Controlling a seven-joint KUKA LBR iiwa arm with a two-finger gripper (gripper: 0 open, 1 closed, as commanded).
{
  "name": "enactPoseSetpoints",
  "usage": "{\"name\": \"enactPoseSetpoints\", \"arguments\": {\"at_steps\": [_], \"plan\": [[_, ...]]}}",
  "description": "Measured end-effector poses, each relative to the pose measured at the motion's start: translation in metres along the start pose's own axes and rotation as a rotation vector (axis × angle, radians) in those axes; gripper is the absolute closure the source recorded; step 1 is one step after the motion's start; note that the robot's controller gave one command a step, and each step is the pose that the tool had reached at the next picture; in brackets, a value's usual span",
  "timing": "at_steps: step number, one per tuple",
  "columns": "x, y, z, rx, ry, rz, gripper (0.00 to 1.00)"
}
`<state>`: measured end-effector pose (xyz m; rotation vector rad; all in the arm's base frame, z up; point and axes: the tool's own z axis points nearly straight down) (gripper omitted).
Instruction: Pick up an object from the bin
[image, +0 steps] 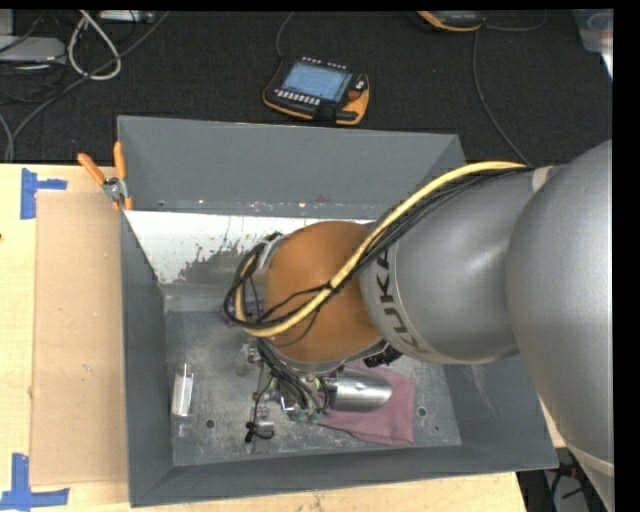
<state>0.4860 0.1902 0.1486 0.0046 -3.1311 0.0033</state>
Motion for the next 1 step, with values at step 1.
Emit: {"name": "enactPoseSetpoints", "arguments": {"at_steps": [1], "plan": [[-0.0022,-0.0014,-0.0043,-0.002,-0.007,0.006,0.0]]}}
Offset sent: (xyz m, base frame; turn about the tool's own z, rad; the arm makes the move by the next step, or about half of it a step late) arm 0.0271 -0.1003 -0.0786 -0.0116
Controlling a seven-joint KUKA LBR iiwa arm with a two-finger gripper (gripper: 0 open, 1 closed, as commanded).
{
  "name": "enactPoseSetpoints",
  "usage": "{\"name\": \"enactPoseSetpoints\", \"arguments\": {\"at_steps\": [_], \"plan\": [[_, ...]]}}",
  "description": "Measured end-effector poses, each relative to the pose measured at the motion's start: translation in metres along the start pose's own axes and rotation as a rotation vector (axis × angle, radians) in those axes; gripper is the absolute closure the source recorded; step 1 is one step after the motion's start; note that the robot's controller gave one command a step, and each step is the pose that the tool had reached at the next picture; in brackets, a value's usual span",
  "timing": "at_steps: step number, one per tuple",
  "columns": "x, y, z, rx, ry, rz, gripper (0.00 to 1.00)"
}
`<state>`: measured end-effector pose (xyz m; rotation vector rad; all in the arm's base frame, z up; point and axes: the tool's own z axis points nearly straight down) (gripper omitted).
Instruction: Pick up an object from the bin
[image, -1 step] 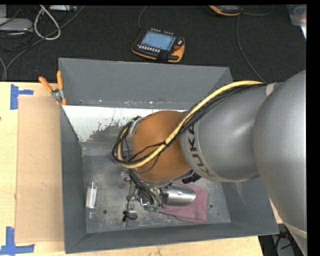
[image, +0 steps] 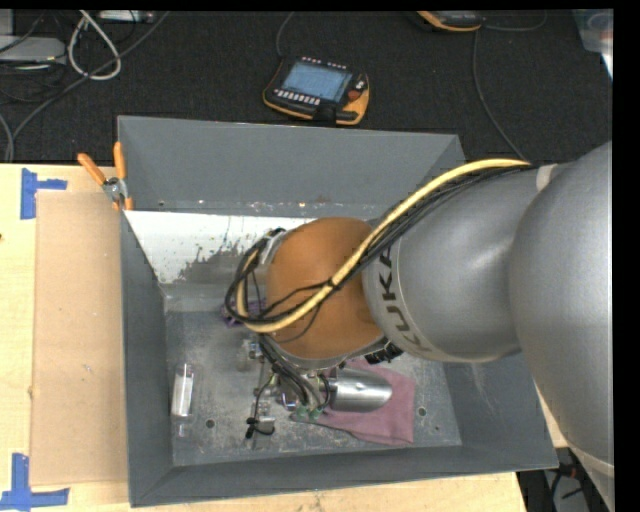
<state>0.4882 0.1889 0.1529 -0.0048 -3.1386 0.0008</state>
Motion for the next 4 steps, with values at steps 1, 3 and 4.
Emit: {"name": "enactPoseSetpoints", "arguments": {"at_steps": [1,3,4], "plan": [[-0.026,-0.101,0.084,0.001,0.003,-0.014,0.0],[-0.064,-0.148,0.054,0.002,0.014,0.145,0.0],[-0.076,-0.184,0.084,-0.008,-0.004,-0.198,0.0]]}}
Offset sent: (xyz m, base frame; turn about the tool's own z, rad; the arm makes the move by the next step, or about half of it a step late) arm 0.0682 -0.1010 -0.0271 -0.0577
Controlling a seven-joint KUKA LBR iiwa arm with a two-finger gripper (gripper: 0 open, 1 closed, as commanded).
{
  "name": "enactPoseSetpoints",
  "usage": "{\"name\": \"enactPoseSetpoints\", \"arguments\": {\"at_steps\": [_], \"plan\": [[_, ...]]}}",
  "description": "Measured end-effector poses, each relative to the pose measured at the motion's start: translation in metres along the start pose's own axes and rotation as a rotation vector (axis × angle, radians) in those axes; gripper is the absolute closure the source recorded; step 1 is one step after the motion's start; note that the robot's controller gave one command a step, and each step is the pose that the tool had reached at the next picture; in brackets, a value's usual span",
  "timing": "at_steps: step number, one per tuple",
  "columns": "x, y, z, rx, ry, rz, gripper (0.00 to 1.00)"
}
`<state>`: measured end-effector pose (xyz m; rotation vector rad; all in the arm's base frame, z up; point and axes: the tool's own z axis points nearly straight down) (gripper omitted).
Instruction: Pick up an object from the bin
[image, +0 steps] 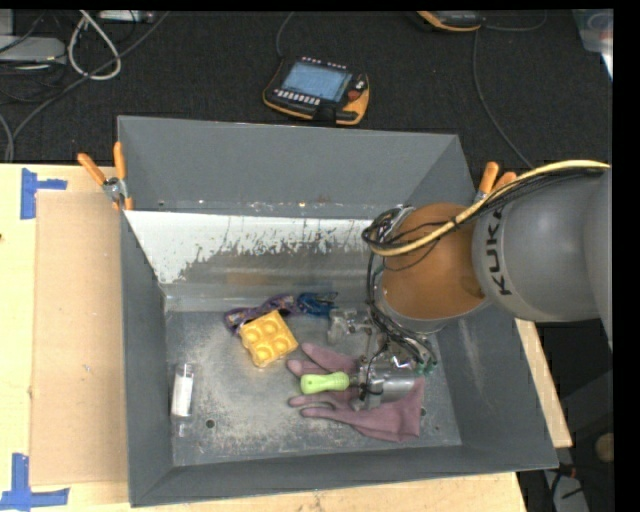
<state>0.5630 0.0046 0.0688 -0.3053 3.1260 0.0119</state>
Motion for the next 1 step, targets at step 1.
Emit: {"name": "enactPoseSetpoints", "arguments": {"at_steps": [1], "plan": [[-0.0129,-0.0201,-0.001,0.004,0.011,0.362,1.0]]}}
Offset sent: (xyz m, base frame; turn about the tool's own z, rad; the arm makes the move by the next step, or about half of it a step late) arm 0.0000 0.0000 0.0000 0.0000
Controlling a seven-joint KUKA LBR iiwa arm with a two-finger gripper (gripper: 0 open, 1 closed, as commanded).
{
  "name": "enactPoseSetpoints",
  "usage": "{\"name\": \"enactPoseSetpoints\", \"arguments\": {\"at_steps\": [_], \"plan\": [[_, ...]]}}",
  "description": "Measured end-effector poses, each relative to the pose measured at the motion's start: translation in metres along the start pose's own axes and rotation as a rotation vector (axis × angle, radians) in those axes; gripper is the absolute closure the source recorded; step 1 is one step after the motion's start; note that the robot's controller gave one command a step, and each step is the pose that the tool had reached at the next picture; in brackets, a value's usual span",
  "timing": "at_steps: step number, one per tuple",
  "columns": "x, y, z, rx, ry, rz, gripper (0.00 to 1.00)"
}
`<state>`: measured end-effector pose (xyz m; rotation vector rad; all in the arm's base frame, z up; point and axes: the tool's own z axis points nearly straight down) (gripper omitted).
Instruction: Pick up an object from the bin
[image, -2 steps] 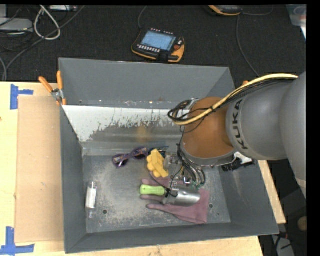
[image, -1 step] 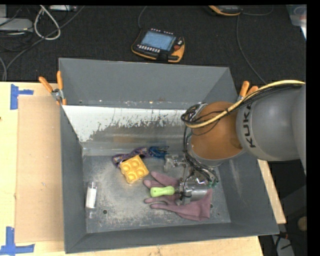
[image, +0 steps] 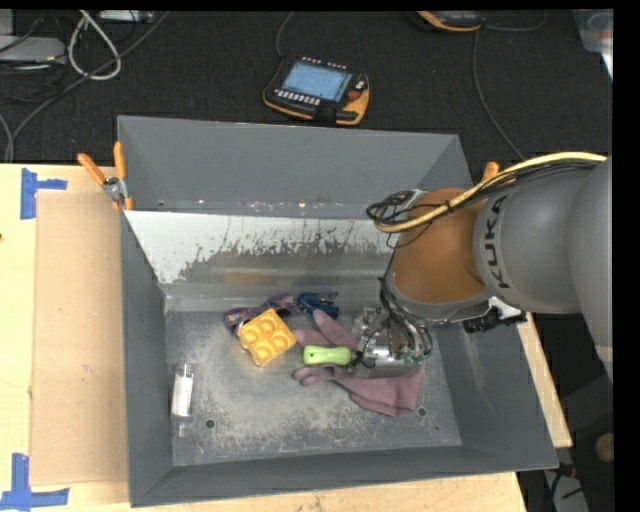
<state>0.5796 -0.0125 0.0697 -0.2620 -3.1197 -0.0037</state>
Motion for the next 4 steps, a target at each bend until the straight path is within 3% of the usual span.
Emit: {"name": "enactPoseSetpoints", "arguments": {"at_steps": [2,4], "plan": [[0.002,0.0,-0.015,0.0,0.007,0.001,1.0],[0.001,0.0,-0.063,0.0,0.0,0.003,1.0]]}}
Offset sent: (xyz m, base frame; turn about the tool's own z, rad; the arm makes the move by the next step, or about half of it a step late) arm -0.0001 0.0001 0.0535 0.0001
